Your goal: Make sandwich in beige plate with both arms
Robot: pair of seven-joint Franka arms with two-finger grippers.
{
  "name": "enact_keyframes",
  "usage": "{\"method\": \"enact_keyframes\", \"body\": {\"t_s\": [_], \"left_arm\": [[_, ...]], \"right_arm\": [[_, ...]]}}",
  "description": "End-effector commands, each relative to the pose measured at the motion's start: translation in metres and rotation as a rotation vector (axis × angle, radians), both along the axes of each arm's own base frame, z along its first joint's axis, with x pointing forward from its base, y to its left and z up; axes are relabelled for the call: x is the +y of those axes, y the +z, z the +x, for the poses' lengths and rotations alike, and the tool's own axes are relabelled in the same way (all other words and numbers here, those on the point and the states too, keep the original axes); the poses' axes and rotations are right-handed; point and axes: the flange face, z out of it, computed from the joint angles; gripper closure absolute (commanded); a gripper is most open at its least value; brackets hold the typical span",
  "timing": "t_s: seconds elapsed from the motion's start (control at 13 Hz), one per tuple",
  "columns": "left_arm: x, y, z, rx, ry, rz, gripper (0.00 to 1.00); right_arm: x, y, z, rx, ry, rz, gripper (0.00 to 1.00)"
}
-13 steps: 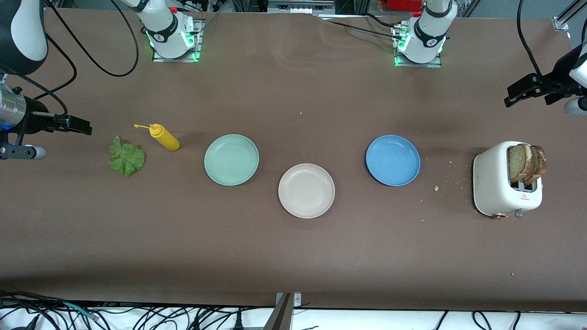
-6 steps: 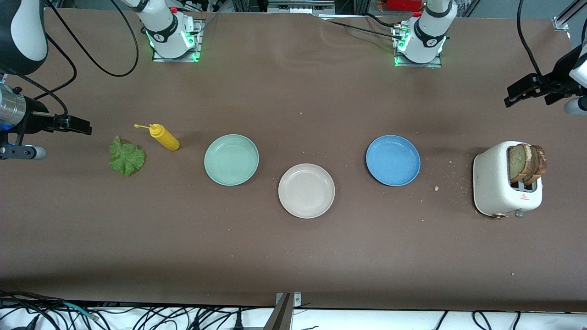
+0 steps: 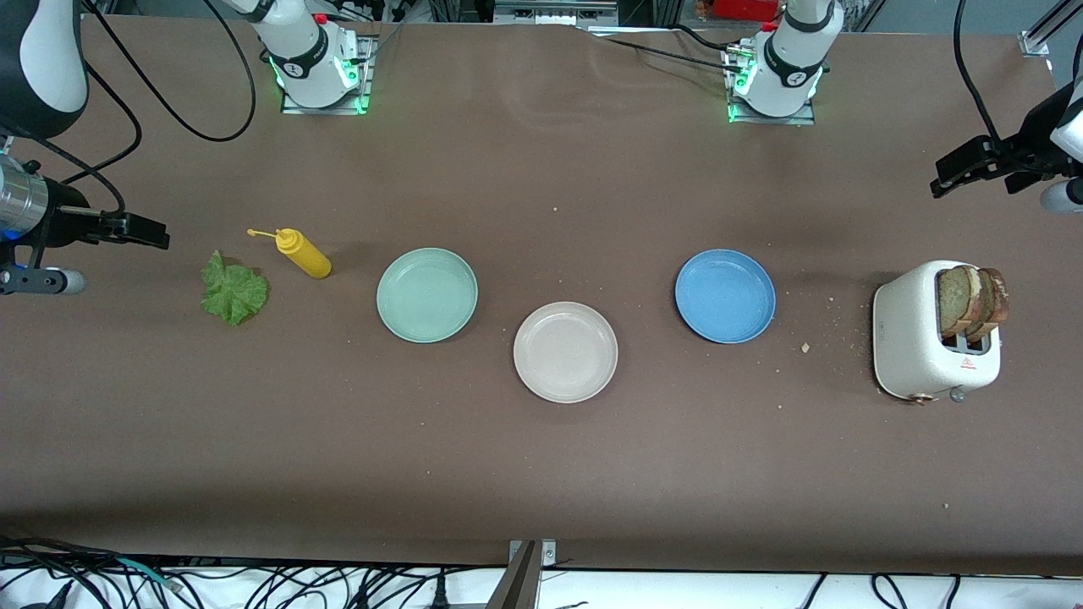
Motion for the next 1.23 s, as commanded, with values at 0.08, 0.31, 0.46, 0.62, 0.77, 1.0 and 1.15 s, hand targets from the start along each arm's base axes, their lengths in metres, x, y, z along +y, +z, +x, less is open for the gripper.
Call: {"method": "enact_keyframes", "body": {"t_s": [0.08, 0.31, 0.46, 0.62, 0.77, 1.0, 1.15], "left_arm": [[-0.0037, 0.0034, 0.0031, -0.009, 0.001, -0.031, 0.00], [-0.0110, 0.0019, 0.0036, -0.006, -0.008, -0.029, 0.00], [-0.0110, 0.0018, 0.0036, -0.006, -0.008, -0.029, 0.00], [-0.0110, 0.0018, 0.0036, -0.006, -0.009, -0.029, 0.00], [-0.0110, 0.0018, 0.0036, -0.006, -0.008, -0.029, 0.00], [-0.0103, 0.0018, 0.0036, -0.006, -0.009, -0.023, 0.00], [-0.0103, 0.0018, 0.0036, -0.006, -0.009, -0.023, 0.00]], "right_arm": [[-0.0009, 0.0024, -0.0016, -0.007, -0.010, 0.002, 0.00], [-0.0007, 0.0024, -0.0016, -0.007, -0.012, 0.004, 0.00], [-0.0007, 0.0024, -0.0016, -0.007, -0.012, 0.004, 0.00], [-0.0015, 0.0024, -0.0017, -0.007, -0.013, 0.003, 0.00], [-0.0007, 0.0024, -0.0016, -0.007, -0.012, 0.004, 0.00], [-0.0007, 0.0024, -0.0016, -0.007, -0.012, 0.004, 0.00], [-0.0007, 0.0024, -0.0016, -0.007, -0.012, 0.004, 0.00]]}}
